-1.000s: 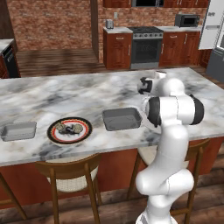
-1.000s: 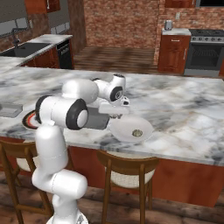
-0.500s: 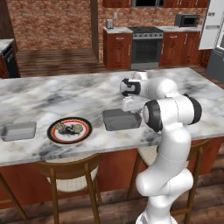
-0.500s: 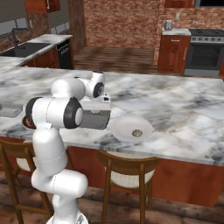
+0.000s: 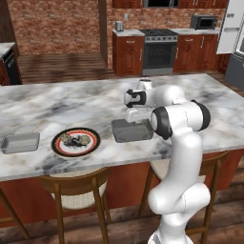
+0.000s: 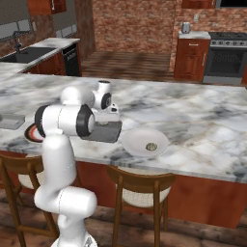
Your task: Place two dumplings into each of the tupperware containers and then place the containers in the fridge.
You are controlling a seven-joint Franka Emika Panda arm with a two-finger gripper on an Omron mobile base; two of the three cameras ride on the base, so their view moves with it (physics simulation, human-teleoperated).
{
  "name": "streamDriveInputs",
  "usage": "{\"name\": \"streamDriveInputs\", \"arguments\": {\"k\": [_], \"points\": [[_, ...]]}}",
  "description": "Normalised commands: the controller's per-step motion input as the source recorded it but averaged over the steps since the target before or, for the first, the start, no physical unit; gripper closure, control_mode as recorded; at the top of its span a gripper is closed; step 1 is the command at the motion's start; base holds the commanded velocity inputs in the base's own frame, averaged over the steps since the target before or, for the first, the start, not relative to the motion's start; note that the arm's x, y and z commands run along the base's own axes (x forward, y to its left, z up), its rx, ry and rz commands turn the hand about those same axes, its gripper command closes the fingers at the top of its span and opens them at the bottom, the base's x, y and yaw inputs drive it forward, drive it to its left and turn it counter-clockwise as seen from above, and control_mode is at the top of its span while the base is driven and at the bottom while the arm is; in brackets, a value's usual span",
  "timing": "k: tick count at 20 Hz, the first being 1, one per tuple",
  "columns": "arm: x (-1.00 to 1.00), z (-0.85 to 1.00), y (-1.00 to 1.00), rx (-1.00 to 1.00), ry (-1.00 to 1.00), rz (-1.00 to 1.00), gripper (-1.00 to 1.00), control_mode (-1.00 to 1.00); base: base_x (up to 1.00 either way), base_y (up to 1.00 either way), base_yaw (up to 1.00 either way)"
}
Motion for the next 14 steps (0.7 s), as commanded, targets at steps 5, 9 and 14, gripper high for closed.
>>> {"name": "streamDriveInputs", "arguments": {"k": [5, 9, 14], "points": [[0.23, -0.47, -0.02, 0.00, 0.00, 0.00, 1.00, -1.00, 0.00, 0.00, 0.00], [0.17, -0.49, -0.01, 0.00, 0.00, 0.00, 1.00, -1.00, 0.00, 0.00, 0.00], [0.01, -0.38, -0.01, 0.00, 0.00, 0.00, 1.00, -1.00, 0.00, 0.00, 0.00]]}}
